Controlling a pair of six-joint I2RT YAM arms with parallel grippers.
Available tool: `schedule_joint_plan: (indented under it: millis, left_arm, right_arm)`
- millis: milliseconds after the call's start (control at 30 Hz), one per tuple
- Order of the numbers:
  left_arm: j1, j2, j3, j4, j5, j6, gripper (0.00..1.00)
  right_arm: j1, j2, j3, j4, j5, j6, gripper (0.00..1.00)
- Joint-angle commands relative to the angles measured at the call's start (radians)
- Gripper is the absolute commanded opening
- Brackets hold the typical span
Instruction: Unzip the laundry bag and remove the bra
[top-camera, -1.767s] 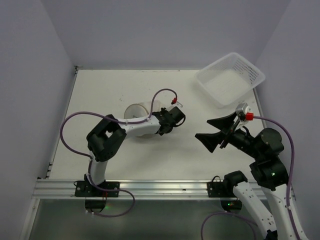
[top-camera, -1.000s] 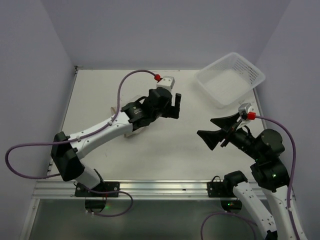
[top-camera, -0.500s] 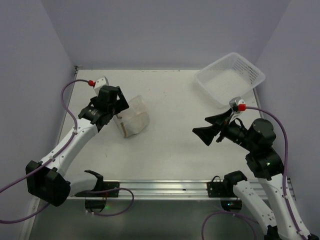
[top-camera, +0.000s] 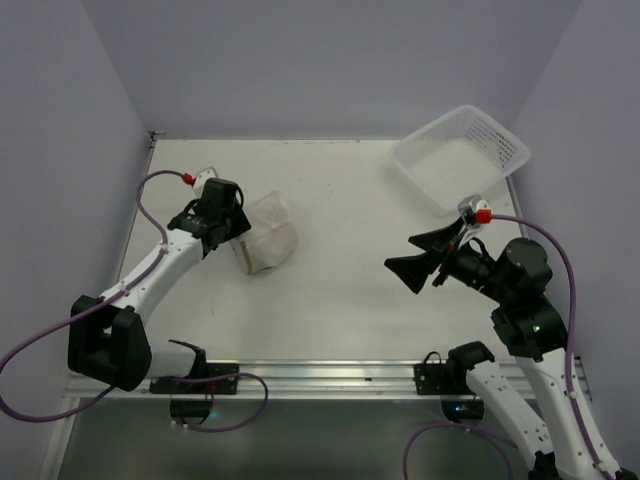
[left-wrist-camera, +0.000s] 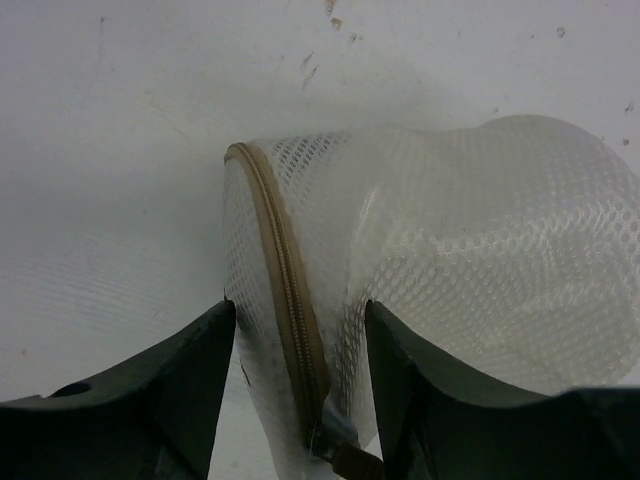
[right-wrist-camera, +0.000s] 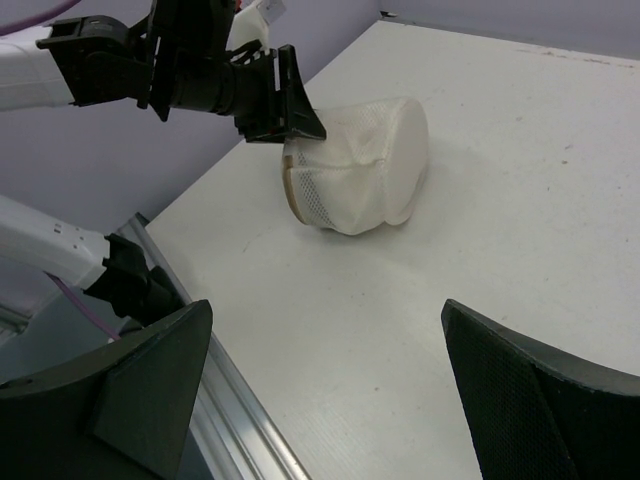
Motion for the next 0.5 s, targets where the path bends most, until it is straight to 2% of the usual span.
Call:
schedule_joint_plan:
  millis: [0, 33, 100, 133, 200, 233, 367, 467]
  left_arm:
    - [0.009, 0.030, 0.016, 0.068, 0.021, 0.003, 0.53]
    - [0.009, 0.040, 0.023, 0.071, 0.022, 0.010, 0.43]
    - [0.014, 0.060, 0.057, 0.071, 0.012, 0.045, 0.32]
    - [0.015, 0.063, 0.072, 0.068, -0.009, 0.062, 0.21]
    - [0.020, 0.066, 0.132, 0.065, -0.049, 0.116, 0.12]
    - [0.020, 0.066, 0.155, 0.068, -0.079, 0.200, 0.07]
    - [0.019, 0.067, 0.269, 0.135, -0.201, 0.473, 0.00]
    - [0.011, 0.070, 0.318, 0.212, -0.174, 0.641, 0.00]
  right_arm:
    - [0.001, -0.003, -0.006, 0.043, 0.003, 0.008, 0.99]
    - [0.001, -0.002, -0.005, 0.043, 0.004, 0.008, 0.99]
    - [0.001, 0.001, -0.002, 0.043, 0.006, 0.003, 0.99]
    - [0.001, 0.004, -0.002, 0.043, 0.009, 0.003, 0.99]
    - [0.001, 0.007, 0.001, 0.046, 0.014, 0.000, 0.99]
    - [0.001, 0.007, 0.003, 0.047, 0.017, 0.000, 0.99]
    - [0.001, 0.010, 0.003, 0.056, 0.038, -0.003, 0.99]
    - [0.001, 0.012, -0.003, 0.070, 0.049, -0.004, 0.99]
